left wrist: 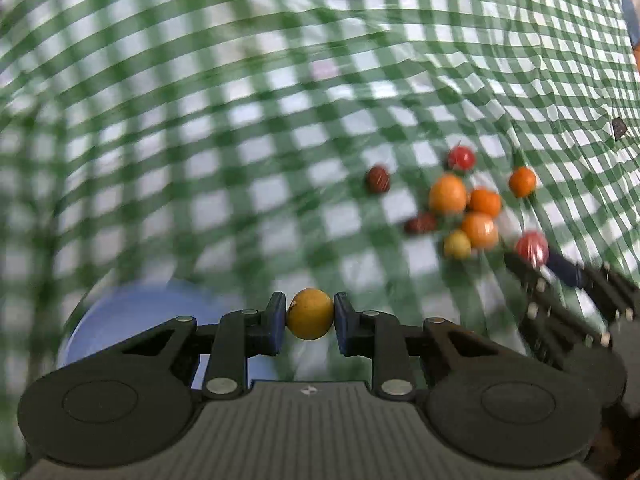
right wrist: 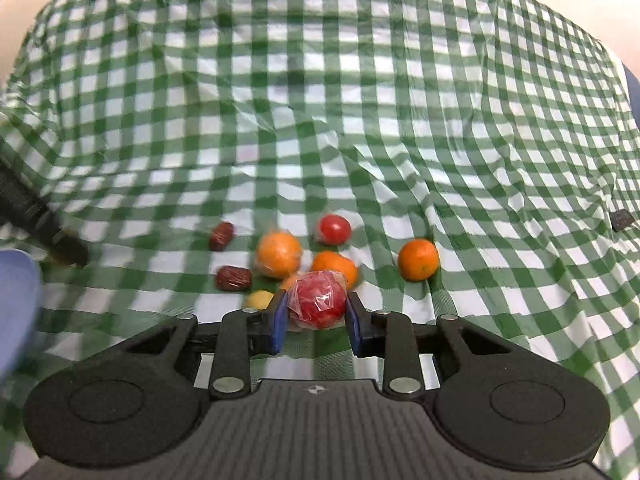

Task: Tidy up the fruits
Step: 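Carry both plums over the blue plate and open both grippers to drop them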

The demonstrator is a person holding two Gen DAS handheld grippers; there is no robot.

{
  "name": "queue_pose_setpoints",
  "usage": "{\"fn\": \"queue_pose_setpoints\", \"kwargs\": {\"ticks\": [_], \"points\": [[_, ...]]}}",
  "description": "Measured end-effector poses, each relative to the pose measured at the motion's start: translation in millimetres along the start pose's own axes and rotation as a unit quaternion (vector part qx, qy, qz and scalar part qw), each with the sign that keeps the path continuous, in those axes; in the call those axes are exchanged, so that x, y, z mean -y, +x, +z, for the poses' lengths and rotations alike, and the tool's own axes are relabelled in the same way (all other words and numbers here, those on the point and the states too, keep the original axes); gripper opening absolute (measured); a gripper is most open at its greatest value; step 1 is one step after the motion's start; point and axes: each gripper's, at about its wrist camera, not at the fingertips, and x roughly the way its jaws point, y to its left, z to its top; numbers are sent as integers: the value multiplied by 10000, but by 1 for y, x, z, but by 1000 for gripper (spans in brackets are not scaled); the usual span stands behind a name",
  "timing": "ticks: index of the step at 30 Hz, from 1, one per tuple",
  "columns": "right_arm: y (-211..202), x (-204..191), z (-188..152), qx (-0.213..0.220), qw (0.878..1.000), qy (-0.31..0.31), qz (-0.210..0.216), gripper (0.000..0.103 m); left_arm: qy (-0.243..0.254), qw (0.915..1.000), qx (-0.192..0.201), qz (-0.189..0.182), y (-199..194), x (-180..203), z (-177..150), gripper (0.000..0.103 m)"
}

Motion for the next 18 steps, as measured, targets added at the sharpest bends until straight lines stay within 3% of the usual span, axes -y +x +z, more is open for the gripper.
{"fn": "queue_pose_setpoints", "kwargs": {"ticks": [4,10,18], "points": [[-49,-9,4,-247,9978,189,586,31,-327,9994,20,63,-50,-24,-45,28],[-112,-44,-7,-494,9903,-101,1298,32,-644,9973,169,315,-106,-52,-110,28],[-171,-105,-15,-471,9789,-714,1855,32,-968,9931,480,447,-155,-82,-170,28]]}}
